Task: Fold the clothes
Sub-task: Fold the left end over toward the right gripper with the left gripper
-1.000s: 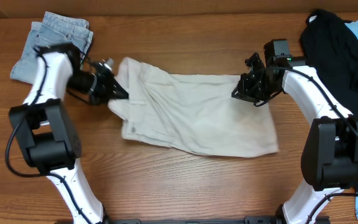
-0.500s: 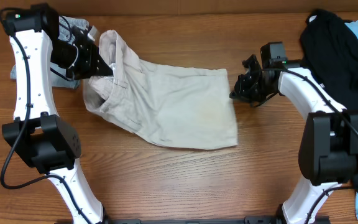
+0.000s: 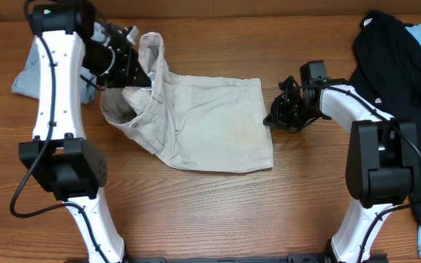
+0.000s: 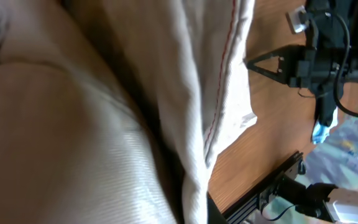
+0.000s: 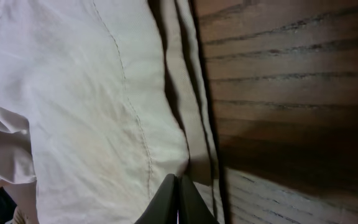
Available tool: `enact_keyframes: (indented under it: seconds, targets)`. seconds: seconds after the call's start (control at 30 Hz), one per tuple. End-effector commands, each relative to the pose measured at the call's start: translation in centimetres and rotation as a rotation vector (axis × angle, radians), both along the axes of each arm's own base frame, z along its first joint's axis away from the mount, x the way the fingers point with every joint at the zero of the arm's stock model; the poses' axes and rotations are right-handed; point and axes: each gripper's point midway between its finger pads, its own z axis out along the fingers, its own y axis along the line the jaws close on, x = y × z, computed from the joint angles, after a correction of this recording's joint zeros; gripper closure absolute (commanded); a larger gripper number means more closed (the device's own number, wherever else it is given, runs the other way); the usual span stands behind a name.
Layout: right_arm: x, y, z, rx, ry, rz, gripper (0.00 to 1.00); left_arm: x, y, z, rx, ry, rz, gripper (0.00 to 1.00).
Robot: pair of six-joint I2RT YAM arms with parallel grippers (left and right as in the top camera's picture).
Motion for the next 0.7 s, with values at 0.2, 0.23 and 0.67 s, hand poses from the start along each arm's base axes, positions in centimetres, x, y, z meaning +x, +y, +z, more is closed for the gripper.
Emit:
enact_keyframes:
  seconds: [0.2, 0.23, 0.67]
  targets:
    - [0.3, 0.6, -0.3, 0.027, -0.001, 0.000, 0.96, -0.2, -5.9, 1.8, -0.004, -0.065, -0.094, 0.96]
    - [0.2, 0.6, -0.4, 0.026, 0.000, 0.001, 0.96, -0.1, -6.6, 1.5, 0.016, -0.065, -0.095, 0.96]
    - [0.1, 0.6, -0.4, 0.030, 0.007, -0.002, 0.96, 0.9, -16.0, -2.2, 0.193, -0.124, -0.080, 0.94]
